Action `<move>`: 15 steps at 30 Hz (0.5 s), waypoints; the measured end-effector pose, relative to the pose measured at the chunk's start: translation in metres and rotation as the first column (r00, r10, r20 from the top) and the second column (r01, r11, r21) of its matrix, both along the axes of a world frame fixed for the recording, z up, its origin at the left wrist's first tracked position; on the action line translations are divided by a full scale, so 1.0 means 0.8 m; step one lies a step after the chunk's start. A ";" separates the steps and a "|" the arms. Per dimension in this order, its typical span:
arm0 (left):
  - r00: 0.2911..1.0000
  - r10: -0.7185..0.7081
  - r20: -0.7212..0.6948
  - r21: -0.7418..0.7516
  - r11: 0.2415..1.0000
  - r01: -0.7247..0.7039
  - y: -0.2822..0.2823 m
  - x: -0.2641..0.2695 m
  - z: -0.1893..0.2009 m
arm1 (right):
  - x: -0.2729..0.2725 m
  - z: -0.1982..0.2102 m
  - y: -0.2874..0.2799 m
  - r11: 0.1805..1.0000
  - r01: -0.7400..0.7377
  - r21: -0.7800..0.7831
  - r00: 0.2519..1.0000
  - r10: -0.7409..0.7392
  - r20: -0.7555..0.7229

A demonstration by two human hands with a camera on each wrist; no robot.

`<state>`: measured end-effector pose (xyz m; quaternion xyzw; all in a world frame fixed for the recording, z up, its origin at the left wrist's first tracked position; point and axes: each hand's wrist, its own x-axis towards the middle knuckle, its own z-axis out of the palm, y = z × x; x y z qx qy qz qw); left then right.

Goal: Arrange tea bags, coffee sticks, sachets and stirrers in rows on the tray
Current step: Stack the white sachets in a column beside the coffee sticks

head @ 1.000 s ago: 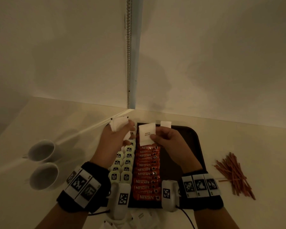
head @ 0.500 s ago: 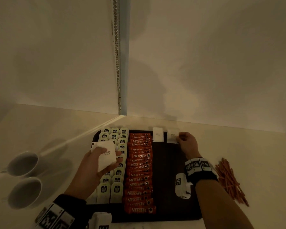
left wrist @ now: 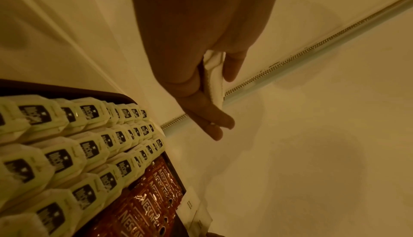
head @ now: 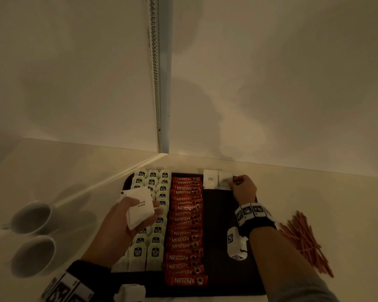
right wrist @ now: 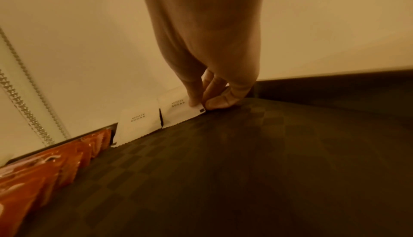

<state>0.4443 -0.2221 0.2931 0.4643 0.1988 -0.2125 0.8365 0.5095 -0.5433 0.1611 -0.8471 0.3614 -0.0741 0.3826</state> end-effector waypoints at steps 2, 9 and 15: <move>1.000 0.018 -0.019 -0.023 1.000 -0.019 -0.001 0.002 0.000 | 0.001 -0.002 0.000 1.000 -0.006 -0.020 1.000 0.005 -0.022; 0.996 0.088 0.006 0.069 0.994 -0.088 -0.005 0.006 0.012 | -0.006 0.028 0.010 1.000 -0.019 -0.007 1.000 0.019 0.019; 0.992 0.020 0.125 0.143 0.989 -0.038 -0.015 0.011 0.021 | -0.029 0.137 0.111 0.851 -0.453 0.267 0.877 0.371 0.304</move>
